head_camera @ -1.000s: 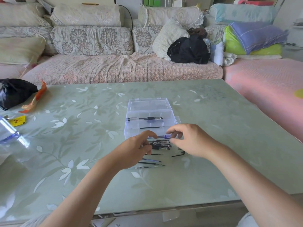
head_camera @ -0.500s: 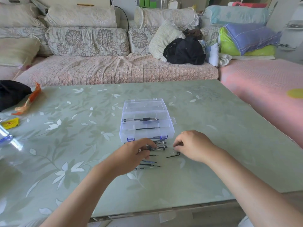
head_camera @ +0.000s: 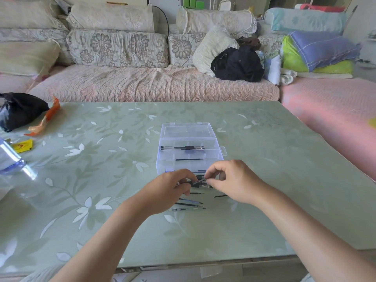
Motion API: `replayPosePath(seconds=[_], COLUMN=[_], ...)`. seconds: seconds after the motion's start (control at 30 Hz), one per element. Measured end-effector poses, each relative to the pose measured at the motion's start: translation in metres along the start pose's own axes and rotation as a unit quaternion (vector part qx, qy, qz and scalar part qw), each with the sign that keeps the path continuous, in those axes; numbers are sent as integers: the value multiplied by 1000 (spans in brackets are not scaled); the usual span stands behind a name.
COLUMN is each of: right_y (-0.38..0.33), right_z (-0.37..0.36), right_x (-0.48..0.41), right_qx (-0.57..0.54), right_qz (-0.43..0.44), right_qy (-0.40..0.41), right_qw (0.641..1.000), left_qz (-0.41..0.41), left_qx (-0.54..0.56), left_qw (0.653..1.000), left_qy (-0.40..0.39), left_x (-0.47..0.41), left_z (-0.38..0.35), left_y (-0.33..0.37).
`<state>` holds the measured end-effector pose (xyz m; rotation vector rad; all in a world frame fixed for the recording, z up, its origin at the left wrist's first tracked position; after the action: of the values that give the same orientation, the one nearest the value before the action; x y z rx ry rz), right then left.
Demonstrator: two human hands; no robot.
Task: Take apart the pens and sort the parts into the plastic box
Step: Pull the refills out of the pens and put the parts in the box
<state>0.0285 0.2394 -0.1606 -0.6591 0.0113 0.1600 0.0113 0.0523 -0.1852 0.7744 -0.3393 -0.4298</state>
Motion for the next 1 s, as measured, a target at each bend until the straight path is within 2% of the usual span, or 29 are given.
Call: replayPosePath(seconds=[0.63,1.0], right_y=[-14,-20], right_z=[-10,-13], right_x=[7,10], right_qx=[-51,-22], right_qz=[14,33], right_qy=[-17,-11], right_qw=[998,999], left_qz=[4,-2], left_qx=[22,2], left_qw=[999,1000], left_qy=[-29,-22], left_x=[4,6], left_z=[-4,0], left_y=[7,6])
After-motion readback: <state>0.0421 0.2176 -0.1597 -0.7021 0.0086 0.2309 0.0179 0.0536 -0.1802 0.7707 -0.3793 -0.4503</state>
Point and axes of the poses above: each hand's wrist, its own x-axis away from the middle knuckle, its own z-axis out of the back of the hand, y = z × x, the point moved 5 cm from there along -x, towards the middle knuckle, and after that the axes turned 1 degree about z, right-handed, at the moved point
